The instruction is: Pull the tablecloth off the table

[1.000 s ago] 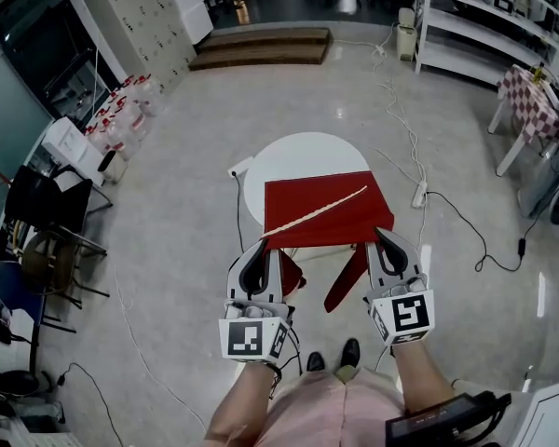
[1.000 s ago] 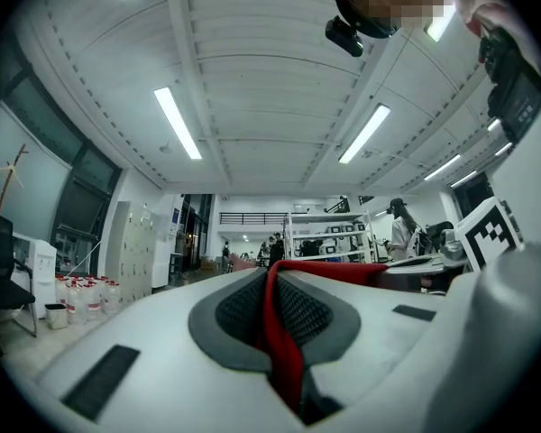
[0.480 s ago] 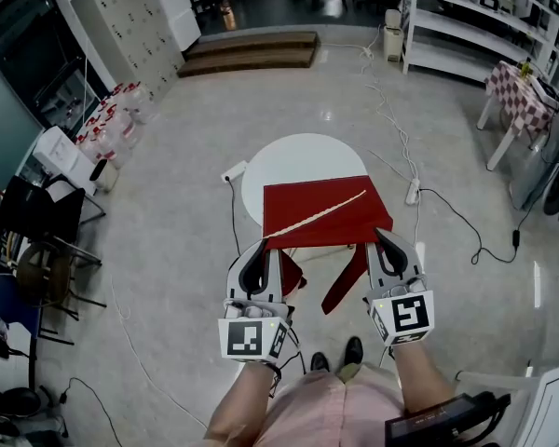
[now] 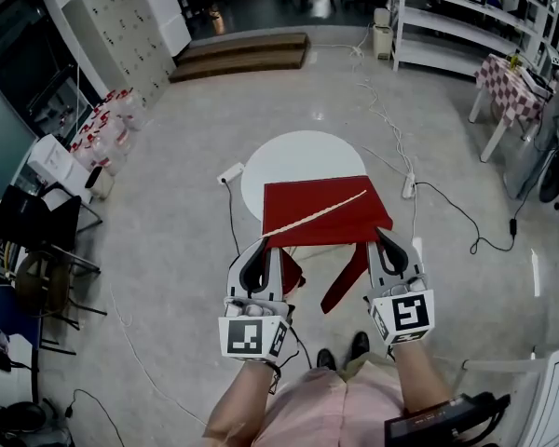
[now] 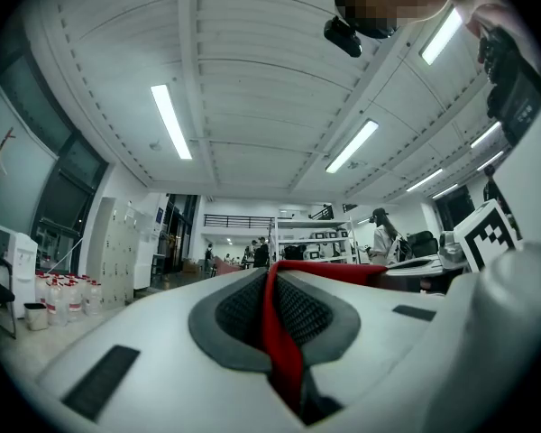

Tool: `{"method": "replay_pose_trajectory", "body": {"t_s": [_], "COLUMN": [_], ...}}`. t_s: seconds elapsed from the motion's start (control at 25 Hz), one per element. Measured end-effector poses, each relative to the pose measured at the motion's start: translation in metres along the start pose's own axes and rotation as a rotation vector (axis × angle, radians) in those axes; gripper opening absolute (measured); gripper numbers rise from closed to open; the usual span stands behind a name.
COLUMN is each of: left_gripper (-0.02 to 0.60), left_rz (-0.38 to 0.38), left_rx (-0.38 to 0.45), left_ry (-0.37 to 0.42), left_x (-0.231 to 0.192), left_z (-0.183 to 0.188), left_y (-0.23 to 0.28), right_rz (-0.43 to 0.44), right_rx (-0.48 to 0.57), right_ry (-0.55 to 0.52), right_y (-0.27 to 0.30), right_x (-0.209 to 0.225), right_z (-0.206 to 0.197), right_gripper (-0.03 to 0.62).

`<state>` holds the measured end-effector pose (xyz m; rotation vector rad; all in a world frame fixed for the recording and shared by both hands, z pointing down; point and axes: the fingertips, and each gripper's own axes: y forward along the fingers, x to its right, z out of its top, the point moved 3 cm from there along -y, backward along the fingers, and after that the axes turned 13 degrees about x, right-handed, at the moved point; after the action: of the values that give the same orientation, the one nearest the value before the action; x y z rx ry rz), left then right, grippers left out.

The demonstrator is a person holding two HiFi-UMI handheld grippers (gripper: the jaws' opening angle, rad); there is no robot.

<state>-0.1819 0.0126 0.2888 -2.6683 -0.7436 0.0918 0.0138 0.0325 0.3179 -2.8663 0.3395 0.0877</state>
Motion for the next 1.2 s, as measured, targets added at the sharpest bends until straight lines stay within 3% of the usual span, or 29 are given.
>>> {"method": "replay_pose_trajectory", "body": {"t_s": [1.2], "left_gripper": [0.041], "left_rz": [-0.018], "left_rx": [-0.011], "left_ry": [0.028], "left_x": [0.058], "left_z": [0.013], "left_y": [-0.023], "right_rz": [-0.004], "right_rx": [0.003], "right_ry": [0.043], "right_y": [-0.058], "right_x": [0.021], "right_z": [0.007], "right_gripper": [0.023]}}
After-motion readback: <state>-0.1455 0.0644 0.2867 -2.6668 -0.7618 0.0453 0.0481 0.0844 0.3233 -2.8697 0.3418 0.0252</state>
